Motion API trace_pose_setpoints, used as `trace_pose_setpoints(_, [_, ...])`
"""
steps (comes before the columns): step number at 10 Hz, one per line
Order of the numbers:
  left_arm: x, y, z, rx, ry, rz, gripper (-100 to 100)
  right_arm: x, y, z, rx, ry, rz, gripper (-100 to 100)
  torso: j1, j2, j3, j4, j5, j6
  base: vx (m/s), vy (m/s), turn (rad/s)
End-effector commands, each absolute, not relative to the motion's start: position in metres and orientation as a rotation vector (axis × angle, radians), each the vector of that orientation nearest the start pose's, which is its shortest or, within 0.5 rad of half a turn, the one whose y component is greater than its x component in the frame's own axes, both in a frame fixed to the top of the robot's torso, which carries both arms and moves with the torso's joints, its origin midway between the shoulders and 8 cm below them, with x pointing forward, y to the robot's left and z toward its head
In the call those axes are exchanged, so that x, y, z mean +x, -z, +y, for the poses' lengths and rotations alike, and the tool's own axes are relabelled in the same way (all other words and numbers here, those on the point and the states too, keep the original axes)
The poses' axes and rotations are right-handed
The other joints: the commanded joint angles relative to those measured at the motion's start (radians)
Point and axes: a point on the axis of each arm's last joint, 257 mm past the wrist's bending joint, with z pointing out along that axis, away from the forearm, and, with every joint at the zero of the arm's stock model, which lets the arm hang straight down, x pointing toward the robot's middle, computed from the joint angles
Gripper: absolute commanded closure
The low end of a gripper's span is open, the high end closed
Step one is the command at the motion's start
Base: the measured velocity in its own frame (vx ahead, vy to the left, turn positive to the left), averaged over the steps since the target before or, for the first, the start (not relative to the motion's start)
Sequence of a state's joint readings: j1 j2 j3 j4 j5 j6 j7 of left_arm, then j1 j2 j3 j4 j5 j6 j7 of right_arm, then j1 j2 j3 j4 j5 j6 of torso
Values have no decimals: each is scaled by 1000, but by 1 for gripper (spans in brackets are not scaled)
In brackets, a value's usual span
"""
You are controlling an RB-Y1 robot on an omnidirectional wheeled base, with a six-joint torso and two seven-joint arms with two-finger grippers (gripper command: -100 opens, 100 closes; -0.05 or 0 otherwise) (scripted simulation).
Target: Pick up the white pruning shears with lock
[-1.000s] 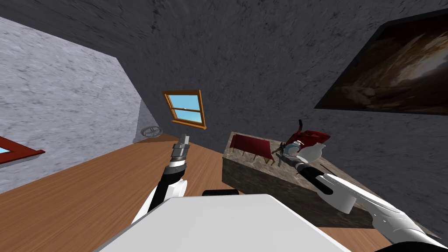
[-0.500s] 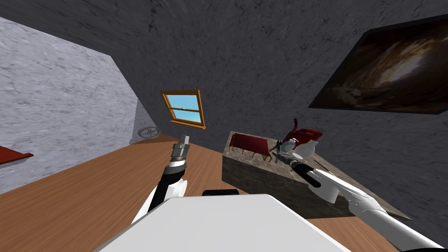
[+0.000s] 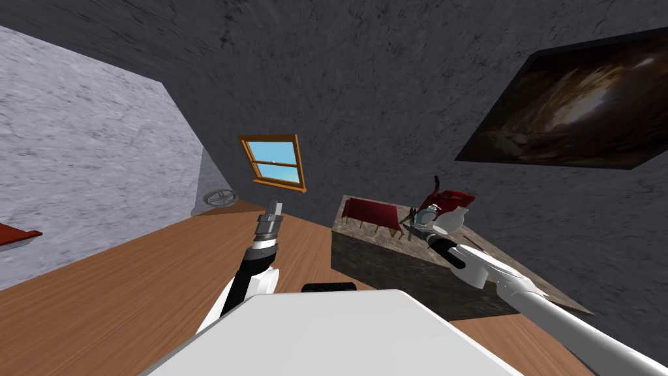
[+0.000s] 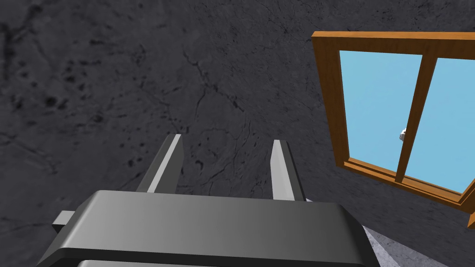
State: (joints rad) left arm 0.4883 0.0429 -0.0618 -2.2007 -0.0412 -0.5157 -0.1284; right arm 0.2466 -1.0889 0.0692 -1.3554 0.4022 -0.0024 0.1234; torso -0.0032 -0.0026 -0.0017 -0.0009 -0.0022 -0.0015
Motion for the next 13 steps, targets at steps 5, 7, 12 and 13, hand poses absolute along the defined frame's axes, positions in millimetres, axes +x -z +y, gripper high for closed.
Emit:
trace_pose_setpoints(5, [361,6,250,-594,1214,744,0,460,266,-606,111,223,1979,-100,0,1,0,0,0,1,-36,16,-47])
trace_pose_setpoints(7, [361,6,250,-594,1214,744,0,471,267,-604,95,213,1984,-100,0,0,0,0,0,0,-33,12,-37])
trace_pose_setpoints(12, [361,6,250,-594,1214,744,0,499,258,-608,76,228,1978,-100,0,0,0,0,0,1,-27,12,-33])
trace_pose_setpoints(13, [361,6,250,-594,1214,744,0,511,245,-607,74,225,1953,-100,0,1,0,0,0,0,-26,12,-3])
